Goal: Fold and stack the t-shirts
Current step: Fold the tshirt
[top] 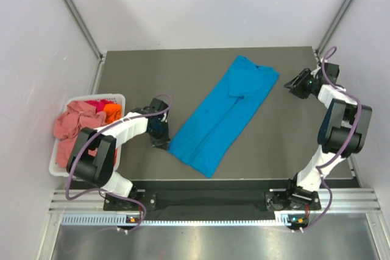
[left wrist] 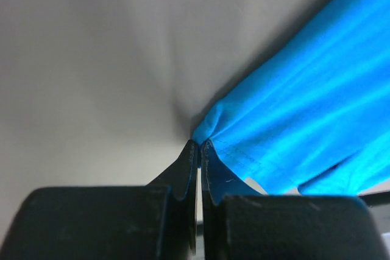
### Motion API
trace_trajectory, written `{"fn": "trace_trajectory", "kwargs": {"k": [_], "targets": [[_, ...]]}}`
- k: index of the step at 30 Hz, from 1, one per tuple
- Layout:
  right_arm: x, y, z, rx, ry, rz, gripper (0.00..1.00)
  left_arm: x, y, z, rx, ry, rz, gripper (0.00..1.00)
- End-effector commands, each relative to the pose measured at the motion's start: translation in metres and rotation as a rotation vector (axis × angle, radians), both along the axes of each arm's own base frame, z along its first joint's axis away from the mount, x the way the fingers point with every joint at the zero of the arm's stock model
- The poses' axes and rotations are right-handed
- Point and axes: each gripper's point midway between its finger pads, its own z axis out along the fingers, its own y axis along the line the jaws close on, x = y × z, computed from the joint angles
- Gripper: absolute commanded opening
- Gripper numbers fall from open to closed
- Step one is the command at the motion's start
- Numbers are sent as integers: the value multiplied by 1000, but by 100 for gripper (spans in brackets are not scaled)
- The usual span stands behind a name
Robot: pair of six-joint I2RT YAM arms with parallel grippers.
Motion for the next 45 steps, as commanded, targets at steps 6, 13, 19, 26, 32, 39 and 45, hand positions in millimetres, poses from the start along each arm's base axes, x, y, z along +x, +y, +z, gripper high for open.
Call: {"fn": "trace_trajectory", "kwargs": {"k": [6,13,19,26,32,39,45], "targets": [[72,5,6,37,-157,35,44,-14,0,12,41,27,36,22],[118,20,-16,44,-153,52,44,30,16,49,168,-124,29,33],[135,21,-44,33,-90,23,43,54,5,71,130,-207,-14,32],[164,18,-49,10,-115,24,9,55,-12,60,53,-190,-103,31],[213,25,-36,2,-190,66,0,48,-30,39,-40,-131,-115,32],[243,21,-1,0,-300,37,16,51,-36,29,-48,-86,-144,39],[194,26,41,-28,-244,58,43,45,-41,16,-77,-40,-170,39]]}}
